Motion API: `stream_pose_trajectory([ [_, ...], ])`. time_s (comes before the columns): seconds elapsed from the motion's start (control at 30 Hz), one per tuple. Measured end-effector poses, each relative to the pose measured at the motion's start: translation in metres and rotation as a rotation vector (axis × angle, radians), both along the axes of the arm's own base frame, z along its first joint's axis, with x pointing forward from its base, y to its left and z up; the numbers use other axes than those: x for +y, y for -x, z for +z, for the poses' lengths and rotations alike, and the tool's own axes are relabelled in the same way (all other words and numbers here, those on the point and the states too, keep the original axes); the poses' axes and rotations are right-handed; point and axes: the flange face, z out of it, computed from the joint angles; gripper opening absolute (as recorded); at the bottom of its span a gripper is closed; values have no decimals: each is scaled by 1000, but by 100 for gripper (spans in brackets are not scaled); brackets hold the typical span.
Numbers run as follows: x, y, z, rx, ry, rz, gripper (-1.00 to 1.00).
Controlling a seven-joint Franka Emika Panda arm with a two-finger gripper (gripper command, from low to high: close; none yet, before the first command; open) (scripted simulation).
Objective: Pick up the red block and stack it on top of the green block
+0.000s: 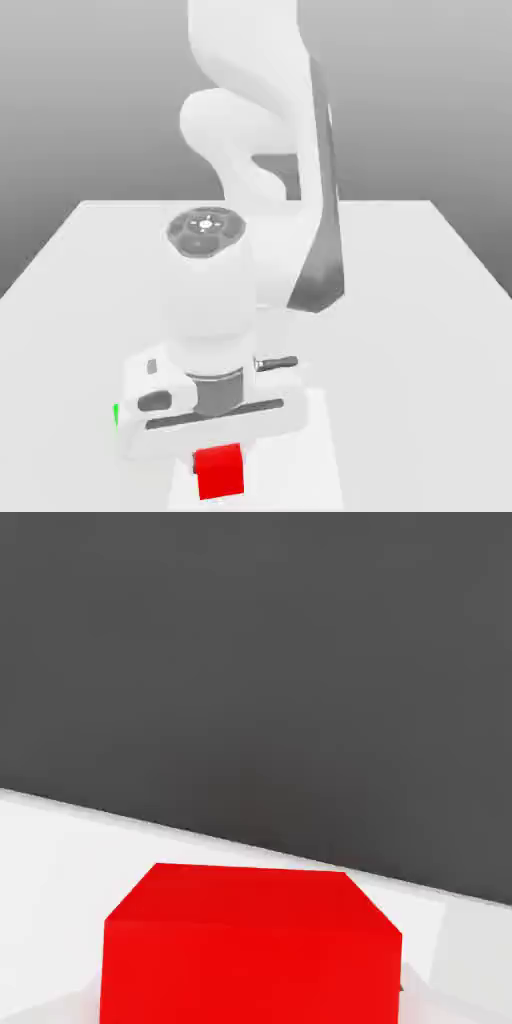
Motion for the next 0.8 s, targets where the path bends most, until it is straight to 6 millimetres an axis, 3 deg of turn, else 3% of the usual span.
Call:
stream_pose_trajectory([
  [0.23, -57, 38, 32, -2, 35, 240, -100],
  [0.47, -102, 87, 43, 4, 19, 501, -100],
  [0.57, -109, 103, 40, 2, 0, 609, -100],
  [0.8, -108, 101, 4, -5, -5, 640, -100],
])
